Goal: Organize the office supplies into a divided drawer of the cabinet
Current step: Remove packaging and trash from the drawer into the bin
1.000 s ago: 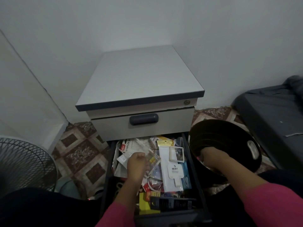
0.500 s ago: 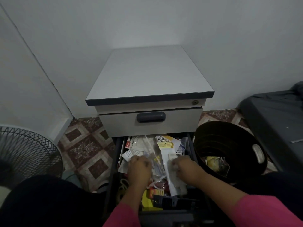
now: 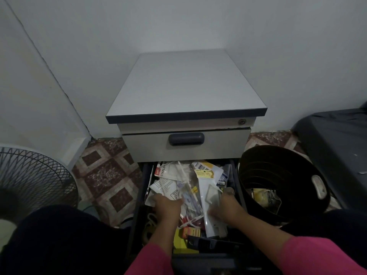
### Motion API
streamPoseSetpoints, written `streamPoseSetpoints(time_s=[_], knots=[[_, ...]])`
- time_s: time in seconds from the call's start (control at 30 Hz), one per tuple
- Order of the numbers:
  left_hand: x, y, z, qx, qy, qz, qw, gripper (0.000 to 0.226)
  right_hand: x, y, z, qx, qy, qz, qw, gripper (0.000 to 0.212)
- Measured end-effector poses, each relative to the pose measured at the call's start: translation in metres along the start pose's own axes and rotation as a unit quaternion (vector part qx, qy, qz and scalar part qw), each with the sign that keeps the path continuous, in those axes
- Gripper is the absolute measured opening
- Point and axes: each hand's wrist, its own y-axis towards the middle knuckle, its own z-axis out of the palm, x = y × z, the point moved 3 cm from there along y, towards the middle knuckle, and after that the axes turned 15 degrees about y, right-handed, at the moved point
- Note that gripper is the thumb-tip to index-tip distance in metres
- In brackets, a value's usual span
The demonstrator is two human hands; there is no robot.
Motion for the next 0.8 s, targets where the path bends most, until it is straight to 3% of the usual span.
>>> streamPoseSetpoints(time_s=[0.1, 0.3, 0.43, 0.57, 0.67, 0.73, 0.8], knots=[[0.000, 0.002, -0.004, -0.011, -0.006, -0.012, 1.000, 0.054, -0.003, 0.004, 0.001, 0.001, 0.030, 0.016, 0.999, 0.053], [-0.010, -0.012, -0.018, -0.087, 0.194, -0.010, 0.977, 0.055, 0.003, 0.002, 0.003, -0.029, 0.080, 0.048, 0.995, 0.089], [-0.020, -0.024, -0.021, -0.140, 0.268, 0.039, 0.953, 0.041, 0.002, 0.004, 0.006, -0.031, 0.138, 0.056, 0.988, 0.098], [-0.024, -0.029, -0.024, -0.171, 0.326, 0.097, 0.925, 0.040, 0.003, 0.003, 0.001, -0.039, 0.168, 0.077, 0.982, 0.079], [-0.028, -0.029, -0.022, -0.131, 0.300, 0.127, 0.936, 0.034, 0.004, 0.000, -0.001, -0.042, 0.160, 0.098, 0.981, 0.075], [-0.031, -0.030, -0.013, -0.034, 0.185, 0.130, 0.974, 0.028, 0.003, 0.000, 0.001, -0.058, 0.167, 0.108, 0.978, 0.083], [-0.031, -0.032, -0.004, 0.038, 0.096, 0.119, 0.987, 0.032, 0.004, -0.002, 0.004, -0.058, 0.211, 0.114, 0.969, 0.075]])
